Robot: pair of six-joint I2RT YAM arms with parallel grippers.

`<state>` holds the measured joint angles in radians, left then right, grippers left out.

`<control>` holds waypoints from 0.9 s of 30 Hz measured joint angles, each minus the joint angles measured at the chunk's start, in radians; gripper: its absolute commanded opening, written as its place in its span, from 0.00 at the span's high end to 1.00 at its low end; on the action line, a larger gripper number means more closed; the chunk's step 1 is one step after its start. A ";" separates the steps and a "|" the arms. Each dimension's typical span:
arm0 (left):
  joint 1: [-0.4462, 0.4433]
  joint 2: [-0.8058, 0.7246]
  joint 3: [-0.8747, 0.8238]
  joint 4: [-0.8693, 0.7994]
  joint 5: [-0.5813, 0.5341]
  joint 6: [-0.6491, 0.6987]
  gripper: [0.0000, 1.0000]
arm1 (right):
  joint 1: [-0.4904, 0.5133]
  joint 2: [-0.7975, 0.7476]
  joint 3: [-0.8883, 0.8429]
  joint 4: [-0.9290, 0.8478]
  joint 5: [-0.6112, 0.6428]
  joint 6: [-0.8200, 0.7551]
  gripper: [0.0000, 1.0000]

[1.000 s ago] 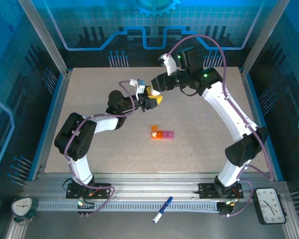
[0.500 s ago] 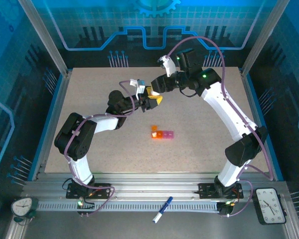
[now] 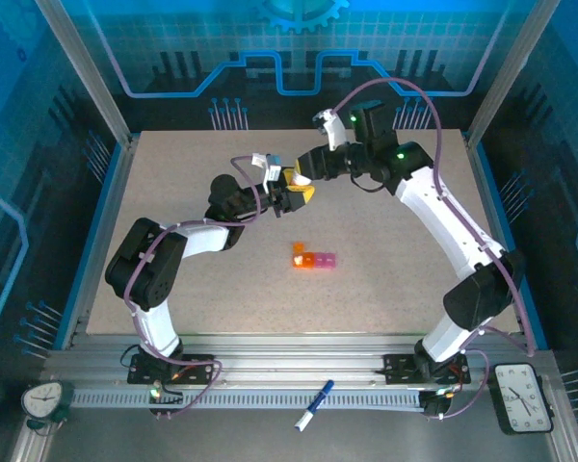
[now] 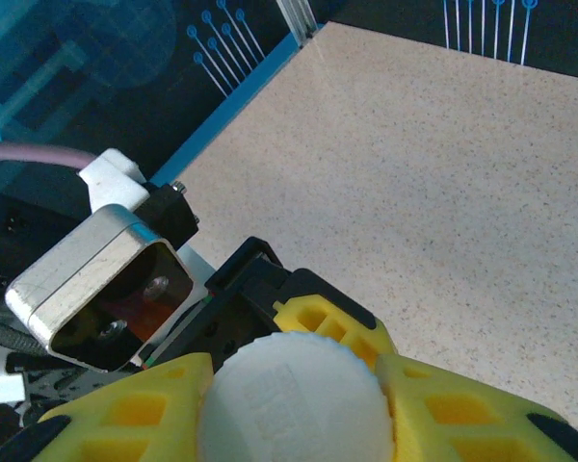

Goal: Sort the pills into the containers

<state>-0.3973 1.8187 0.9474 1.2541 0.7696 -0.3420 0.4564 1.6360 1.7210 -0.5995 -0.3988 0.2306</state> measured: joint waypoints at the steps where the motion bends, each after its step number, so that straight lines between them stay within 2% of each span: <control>1: 0.000 0.000 0.000 0.000 0.000 0.000 1.00 | -0.006 -0.006 -0.015 0.016 -0.009 0.011 0.63; 8: 0.000 0.000 0.000 0.000 -0.001 0.000 1.00 | -0.019 -0.015 -0.045 0.054 -0.040 0.042 0.56; 12: 0.000 0.000 0.000 0.001 -0.001 0.000 1.00 | -0.019 -0.015 -0.045 0.053 -0.034 0.045 0.35; 15: 0.001 0.000 0.000 0.002 -0.001 0.000 1.00 | -0.019 -0.015 -0.045 0.053 -0.020 0.043 0.25; 20: 0.001 0.000 0.000 0.007 -0.001 0.000 1.00 | -0.019 -0.016 -0.040 0.053 -0.005 0.039 0.22; 27: 0.001 0.000 0.000 0.009 -0.001 0.000 1.00 | -0.018 -0.016 0.001 0.041 0.019 0.026 0.24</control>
<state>-0.3962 1.8187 0.9474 1.2629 0.7689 -0.3420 0.4381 1.6203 1.7222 -0.5587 -0.3798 0.2565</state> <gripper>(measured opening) 0.454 0.776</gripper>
